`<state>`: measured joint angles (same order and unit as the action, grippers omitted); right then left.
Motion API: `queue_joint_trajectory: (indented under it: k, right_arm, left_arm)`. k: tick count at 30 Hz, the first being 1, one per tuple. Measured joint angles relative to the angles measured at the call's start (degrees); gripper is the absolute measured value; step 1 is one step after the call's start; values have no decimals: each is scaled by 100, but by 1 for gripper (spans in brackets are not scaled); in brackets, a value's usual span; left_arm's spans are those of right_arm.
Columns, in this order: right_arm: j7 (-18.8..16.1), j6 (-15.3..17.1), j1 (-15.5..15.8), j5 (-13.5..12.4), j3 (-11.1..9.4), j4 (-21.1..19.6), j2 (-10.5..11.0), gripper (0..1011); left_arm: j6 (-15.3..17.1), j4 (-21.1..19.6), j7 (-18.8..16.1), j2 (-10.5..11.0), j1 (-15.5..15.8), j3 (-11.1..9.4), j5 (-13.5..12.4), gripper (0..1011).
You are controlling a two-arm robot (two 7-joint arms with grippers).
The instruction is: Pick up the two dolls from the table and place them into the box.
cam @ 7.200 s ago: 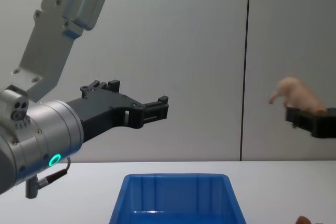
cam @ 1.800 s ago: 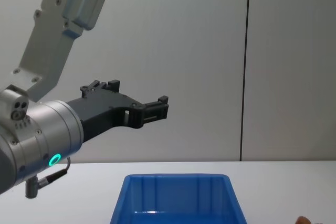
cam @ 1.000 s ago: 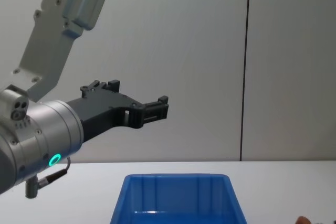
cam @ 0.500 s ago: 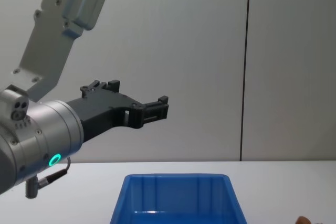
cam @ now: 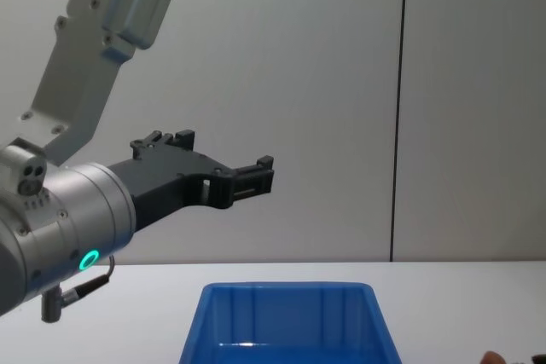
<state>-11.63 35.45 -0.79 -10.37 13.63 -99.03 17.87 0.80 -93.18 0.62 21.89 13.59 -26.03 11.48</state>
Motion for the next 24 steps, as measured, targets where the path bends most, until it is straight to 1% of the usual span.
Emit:
queue_joint_trajectory:
  k: [7, 10, 12, 13, 15, 16, 19, 20, 22, 24]
  right_arm:
    - [101, 19, -166, 232, 125, 229, -197, 1001]
    - [118, 23, -200, 281, 151, 274, -239, 1001]
    - [131, 28, -228, 319, 171, 311, -272, 966]
    - [140, 29, -244, 344, 185, 335, -292, 929]
    - [148, 31, -260, 365, 194, 353, -310, 902]
    - [155, 32, -273, 383, 205, 373, -325, 855]
    - [164, 33, -290, 406, 216, 396, -343, 806]
    - [169, 34, -299, 419, 223, 410, -353, 746]
    - [173, 35, -307, 431, 230, 421, -364, 731]
    - [180, 36, -319, 443, 236, 434, -377, 628]
  left_arm:
    - [0, 0, 0, 0, 0, 0, 0, 1004]
    - [0, 0, 0, 0, 0, 0, 0, 1004]
    - [0, 0, 0, 0, 0, 0, 0, 1004]
    - [0, 0, 0, 0, 0, 0, 0, 1004]
    - [0, 0, 0, 0, 0, 0, 0, 1004]
    - [0, 0, 0, 0, 0, 0, 0, 1004]
    - [0, 0, 0, 0, 0, 0, 0, 1004]
    - [0, 0, 0, 0, 0, 0, 0, 1004]
    - [0, 0, 0, 0, 0, 0, 0, 1004]
    - [0, 0, 0, 0, 0, 0, 0, 1004]
